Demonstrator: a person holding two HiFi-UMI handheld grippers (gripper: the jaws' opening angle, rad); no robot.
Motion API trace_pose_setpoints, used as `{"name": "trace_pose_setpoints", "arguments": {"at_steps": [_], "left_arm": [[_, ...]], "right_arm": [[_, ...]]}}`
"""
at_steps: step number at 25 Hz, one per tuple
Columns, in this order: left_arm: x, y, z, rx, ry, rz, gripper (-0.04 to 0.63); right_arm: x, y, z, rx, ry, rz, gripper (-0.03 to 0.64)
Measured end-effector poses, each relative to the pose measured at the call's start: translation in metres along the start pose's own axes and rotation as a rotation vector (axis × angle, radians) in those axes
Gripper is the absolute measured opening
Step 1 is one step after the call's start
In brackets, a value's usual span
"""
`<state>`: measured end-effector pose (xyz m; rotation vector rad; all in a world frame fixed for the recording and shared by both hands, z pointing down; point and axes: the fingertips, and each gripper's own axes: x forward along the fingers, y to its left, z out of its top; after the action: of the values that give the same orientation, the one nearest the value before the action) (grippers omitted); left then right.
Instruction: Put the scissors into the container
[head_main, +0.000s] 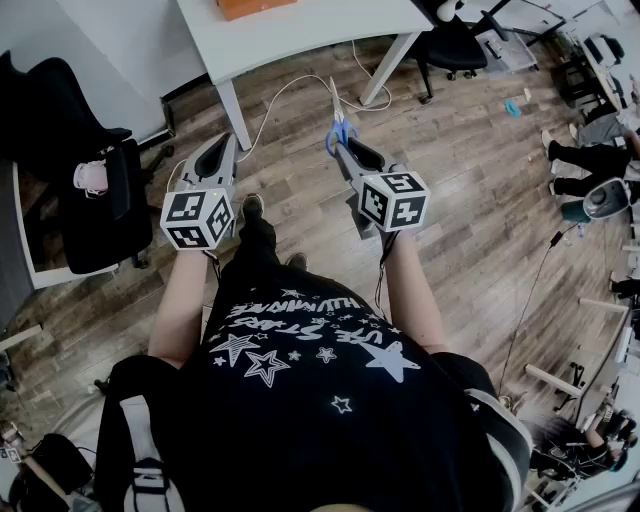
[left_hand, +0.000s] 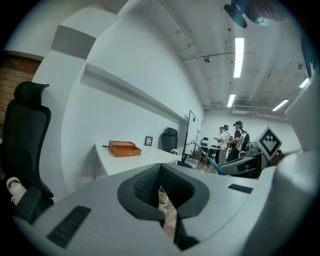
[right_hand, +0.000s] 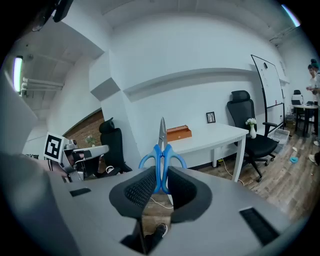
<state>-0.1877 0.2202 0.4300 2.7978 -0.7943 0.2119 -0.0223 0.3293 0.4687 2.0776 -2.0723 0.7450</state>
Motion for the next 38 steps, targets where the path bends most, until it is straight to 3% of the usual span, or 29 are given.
{"name": "trace_pose_setpoints", "arguments": {"at_steps": [15, 21, 28, 38], "left_arm": [[-0.010, -0.011, -0.009, 0.028, 0.028, 0.012, 0.018], [-0.004, 0.011, -0.011, 0.010, 0.037, 0.037, 0.018], [0.047, 0.035, -0.006, 0.000, 0.057, 0.022, 0.018], [0.147, 0.104, 0.027, 0.007, 0.043, 0.021, 0.018]], "right_arm": [[-0.011, -0.001, -0.009, 0.018, 0.000, 0.010, 0.097], [0.007, -0.003, -0.010, 0.028, 0.005, 0.011, 0.097], [0.038, -0.034, 0.007, 0.056, 0.018, -0.017, 0.097], [0.145, -0.077, 0.069, 0.011, 0.034, -0.010, 0.097]]}}
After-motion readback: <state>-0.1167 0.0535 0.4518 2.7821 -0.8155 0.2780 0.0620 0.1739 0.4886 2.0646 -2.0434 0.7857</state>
